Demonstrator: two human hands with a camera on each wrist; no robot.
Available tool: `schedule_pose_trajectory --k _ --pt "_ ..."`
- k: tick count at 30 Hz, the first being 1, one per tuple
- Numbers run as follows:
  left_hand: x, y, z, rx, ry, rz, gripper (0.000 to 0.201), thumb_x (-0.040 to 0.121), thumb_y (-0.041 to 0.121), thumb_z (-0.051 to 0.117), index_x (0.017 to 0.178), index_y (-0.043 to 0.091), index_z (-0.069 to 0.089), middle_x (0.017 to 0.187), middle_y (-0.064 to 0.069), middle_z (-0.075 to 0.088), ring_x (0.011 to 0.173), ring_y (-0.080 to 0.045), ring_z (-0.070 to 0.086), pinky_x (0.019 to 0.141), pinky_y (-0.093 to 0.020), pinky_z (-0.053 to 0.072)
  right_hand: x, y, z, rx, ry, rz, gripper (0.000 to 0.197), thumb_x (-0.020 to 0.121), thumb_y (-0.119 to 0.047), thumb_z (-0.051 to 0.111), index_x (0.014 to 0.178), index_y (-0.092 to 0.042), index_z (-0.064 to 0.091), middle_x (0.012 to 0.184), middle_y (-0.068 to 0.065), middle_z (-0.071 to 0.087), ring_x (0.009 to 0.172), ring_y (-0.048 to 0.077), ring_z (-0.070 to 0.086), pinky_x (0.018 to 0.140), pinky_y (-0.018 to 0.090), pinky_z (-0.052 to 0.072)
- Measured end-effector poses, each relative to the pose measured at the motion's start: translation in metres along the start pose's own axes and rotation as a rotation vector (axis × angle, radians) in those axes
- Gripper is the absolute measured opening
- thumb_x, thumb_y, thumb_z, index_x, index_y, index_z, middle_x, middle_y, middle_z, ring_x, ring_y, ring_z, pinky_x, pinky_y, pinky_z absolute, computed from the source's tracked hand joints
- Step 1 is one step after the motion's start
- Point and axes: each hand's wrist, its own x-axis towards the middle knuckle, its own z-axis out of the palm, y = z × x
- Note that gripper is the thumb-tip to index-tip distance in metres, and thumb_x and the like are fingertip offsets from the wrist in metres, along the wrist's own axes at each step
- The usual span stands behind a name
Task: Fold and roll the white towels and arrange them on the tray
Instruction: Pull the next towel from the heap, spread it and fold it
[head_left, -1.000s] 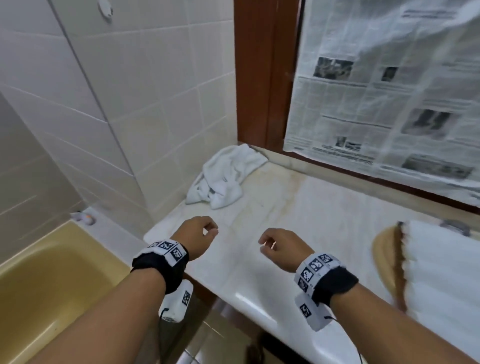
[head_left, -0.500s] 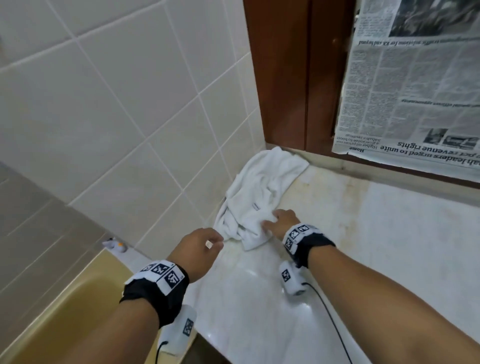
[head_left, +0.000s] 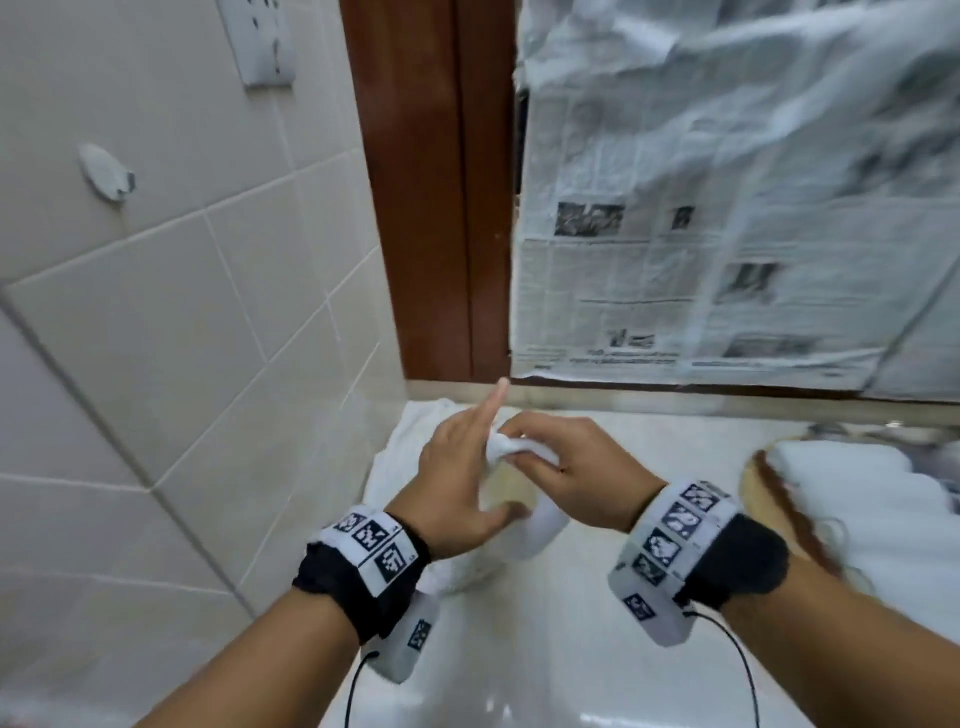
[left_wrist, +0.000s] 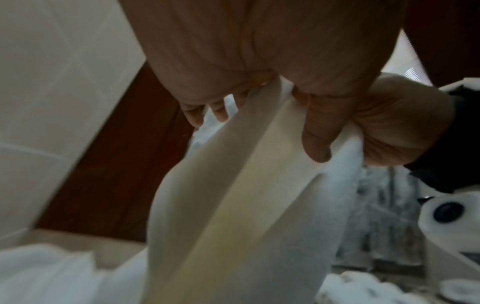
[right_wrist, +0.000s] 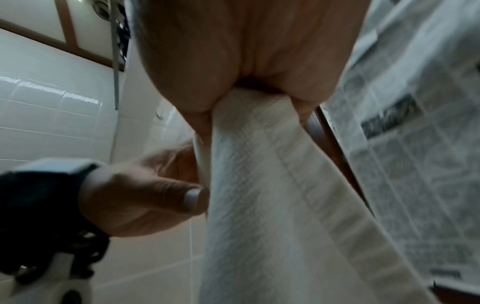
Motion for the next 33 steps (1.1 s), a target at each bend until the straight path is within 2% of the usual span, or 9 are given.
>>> schedule_pose_trajectory --k 3,7,12,15,17,20,25,29,33 --pt "0.005 0.049 -0.029 -0.078 0.116 0.24 0.069 0.08 0.048 0.071 0.141 0.033 0.043 0.149 0.008 0.043 0.136 -0.017 0.04 0.11 -0.042 0.033 -0.021 -0.068 -0.055 -0.176 0.009 -0.024 0.02 0.091 -0.018 0.064 0.109 -0.024 0.069 0.101 -0.013 0.07 0.093 0.005 0.065 0.082 0.02 0.048" --pt "0.022 0.12 -0.092 -0.23 0.174 0.377 0.01 0.093 0.028 0.059 0.099 0.022 0.064 0.087 0.014 0.064 0.081 0.0 0.06 0.07 -0.025 0.043 -0.033 -0.151 -0.136 -0.398 0.163 -0.003 0.023 0.085 -0.046 0.071 0.101 -0.033 0.064 0.081 -0.011 0.064 0.073 0.007 0.057 0.068 0.023 0.044" --pt "0.041 0.184 -0.154 -0.131 0.381 0.372 0.014 0.088 0.022 0.051 0.08 0.026 0.062 0.071 0.008 0.06 0.068 -0.004 0.056 0.062 -0.023 0.042 -0.049 -0.187 -0.2 -0.695 0.003 0.381 0.028 0.075 -0.048 0.081 0.077 -0.036 0.056 0.076 -0.016 0.059 0.072 0.01 0.057 0.07 0.03 0.047" --pt "0.043 0.184 -0.173 -0.057 0.526 0.181 0.017 0.082 0.016 0.044 0.072 0.026 0.052 0.064 0.01 0.053 0.064 -0.008 0.048 0.056 -0.022 0.032 -0.073 -0.159 -0.217 -0.752 0.003 0.528 0.019 0.088 -0.04 0.07 0.098 -0.024 0.071 0.087 -0.004 0.068 0.083 0.019 0.063 0.074 0.031 0.05" --pt "0.036 0.177 -0.168 0.025 0.543 0.065 0.018 0.086 0.012 0.046 0.073 0.023 0.052 0.064 0.009 0.051 0.067 -0.017 0.048 0.054 -0.02 0.03 -0.095 -0.144 -0.224 -0.7 0.121 0.579 0.018 0.096 -0.036 0.061 0.096 -0.02 0.069 0.082 0.0 0.065 0.079 0.023 0.062 0.063 0.028 0.044" --pt "0.014 0.178 -0.131 0.118 0.405 -0.014 0.023 0.092 0.014 0.053 0.072 0.024 0.051 0.066 0.01 0.052 0.065 -0.016 0.05 0.056 -0.018 0.032 -0.132 -0.129 -0.22 -0.495 0.256 0.641 0.018 0.103 -0.028 0.048 0.094 -0.02 0.061 0.076 0.0 0.058 0.067 0.019 0.055 0.054 0.027 0.034" --pt "-0.034 0.192 -0.066 0.23 0.029 -0.146 0.029 0.086 0.045 0.068 0.074 0.024 0.054 0.074 0.011 0.057 0.07 -0.009 0.052 0.059 -0.025 0.037 -0.194 -0.088 -0.181 -0.316 0.128 0.663 0.021 0.105 -0.032 0.043 0.105 -0.019 0.06 0.105 0.01 0.066 0.084 0.02 0.06 0.063 0.027 0.039" --pt "-0.081 0.186 -0.022 0.407 -0.337 -0.278 0.037 0.082 0.053 0.071 0.078 0.019 0.058 0.078 0.007 0.06 0.078 -0.02 0.056 0.067 -0.031 0.037 -0.253 -0.06 -0.147 -0.441 -0.443 0.597 0.067 0.085 -0.064 0.062 0.131 -0.016 0.058 0.126 -0.004 0.059 0.114 0.017 0.055 0.095 0.027 0.038" --pt "-0.13 0.17 0.0 0.327 -0.475 -0.397 0.02 0.09 0.041 0.067 0.077 0.026 0.065 0.073 0.012 0.063 0.069 -0.009 0.057 0.059 -0.019 0.038 -0.293 -0.039 -0.135 -0.437 -0.836 0.537 0.042 0.075 -0.056 0.079 0.095 -0.02 0.069 0.093 -0.006 0.07 0.084 0.011 0.064 0.076 0.026 0.05"
